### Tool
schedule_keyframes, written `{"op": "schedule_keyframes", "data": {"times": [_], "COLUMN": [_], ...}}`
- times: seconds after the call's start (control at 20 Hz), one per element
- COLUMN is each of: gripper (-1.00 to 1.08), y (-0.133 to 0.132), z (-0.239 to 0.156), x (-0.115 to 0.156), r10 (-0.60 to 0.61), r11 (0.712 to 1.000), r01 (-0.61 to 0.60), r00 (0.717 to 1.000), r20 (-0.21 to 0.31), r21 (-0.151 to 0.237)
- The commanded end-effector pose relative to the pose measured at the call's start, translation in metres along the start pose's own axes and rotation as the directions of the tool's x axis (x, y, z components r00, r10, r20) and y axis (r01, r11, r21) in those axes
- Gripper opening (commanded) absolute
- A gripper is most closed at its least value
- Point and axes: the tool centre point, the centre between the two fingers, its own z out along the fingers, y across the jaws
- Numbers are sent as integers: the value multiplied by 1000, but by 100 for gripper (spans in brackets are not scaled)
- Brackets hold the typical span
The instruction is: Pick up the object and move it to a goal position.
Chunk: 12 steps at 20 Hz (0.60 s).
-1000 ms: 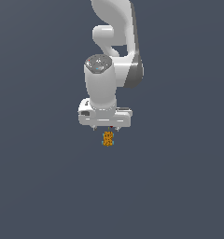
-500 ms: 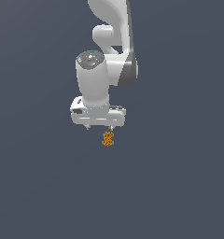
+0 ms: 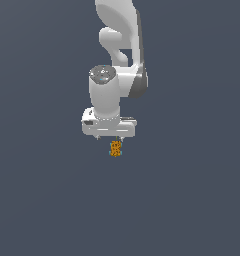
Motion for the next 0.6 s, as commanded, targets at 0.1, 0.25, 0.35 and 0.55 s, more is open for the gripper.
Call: {"op": "schedule_keyframes", "data": {"times": [0.1,0.25,0.35,0.55], "gripper": [100,100,100,100], "y": [-7,-11,-13,-16], "z": [31,51,62,76], "x": [-20,-35,-43,-55], "r10": [-7,-12,-14,-18], "r11": [1000,1000,1000,1000], "r01": [7,12,14,18], "r00": [1000,1000,1000,999], "r20": [12,20,24,30], "r21": [-3,-4,-5,-6]}}
